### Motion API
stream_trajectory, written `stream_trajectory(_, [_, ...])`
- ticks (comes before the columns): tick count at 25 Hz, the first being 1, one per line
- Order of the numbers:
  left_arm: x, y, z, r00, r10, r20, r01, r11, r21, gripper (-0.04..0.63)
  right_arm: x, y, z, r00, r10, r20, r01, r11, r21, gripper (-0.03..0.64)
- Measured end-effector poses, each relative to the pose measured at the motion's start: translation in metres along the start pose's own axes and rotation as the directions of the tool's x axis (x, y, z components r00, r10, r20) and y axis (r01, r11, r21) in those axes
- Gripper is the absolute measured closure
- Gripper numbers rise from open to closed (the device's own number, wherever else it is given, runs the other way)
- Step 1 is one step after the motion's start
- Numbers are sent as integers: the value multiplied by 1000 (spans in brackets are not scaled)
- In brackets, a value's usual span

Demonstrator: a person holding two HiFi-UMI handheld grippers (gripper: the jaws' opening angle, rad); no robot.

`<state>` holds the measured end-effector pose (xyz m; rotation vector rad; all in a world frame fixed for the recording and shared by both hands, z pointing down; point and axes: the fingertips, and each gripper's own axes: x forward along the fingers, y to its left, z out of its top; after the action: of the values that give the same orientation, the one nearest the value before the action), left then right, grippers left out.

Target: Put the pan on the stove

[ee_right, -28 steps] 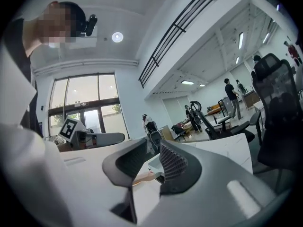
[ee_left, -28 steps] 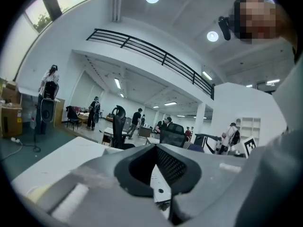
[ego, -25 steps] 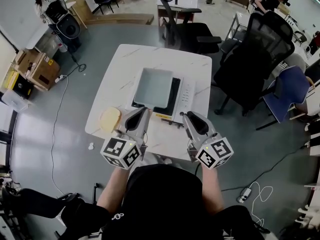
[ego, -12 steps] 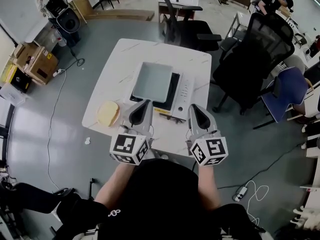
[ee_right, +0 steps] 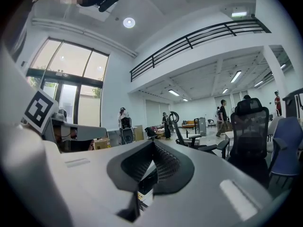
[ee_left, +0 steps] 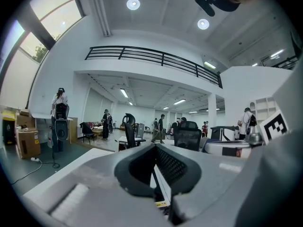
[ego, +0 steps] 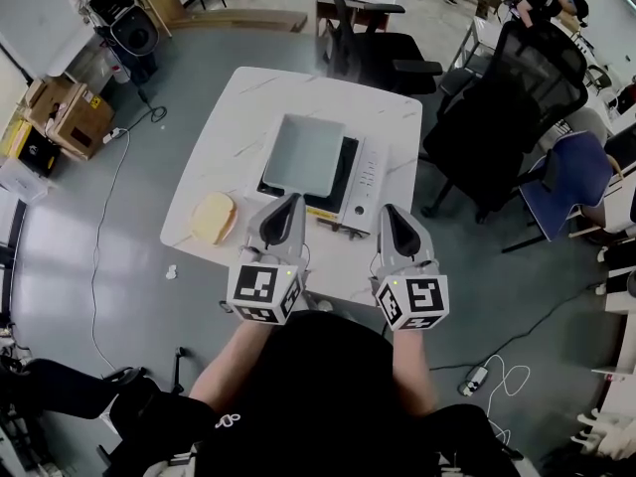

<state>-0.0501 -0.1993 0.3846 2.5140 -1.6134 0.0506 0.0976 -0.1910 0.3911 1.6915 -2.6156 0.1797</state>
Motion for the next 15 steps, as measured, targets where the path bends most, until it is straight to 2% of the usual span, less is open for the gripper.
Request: stream_trajectory(15, [-9, 10, -1, 999, 34, 3, -34, 999, -5, 595, 7, 10, -2, 1000, 26, -8, -26, 999, -21, 627])
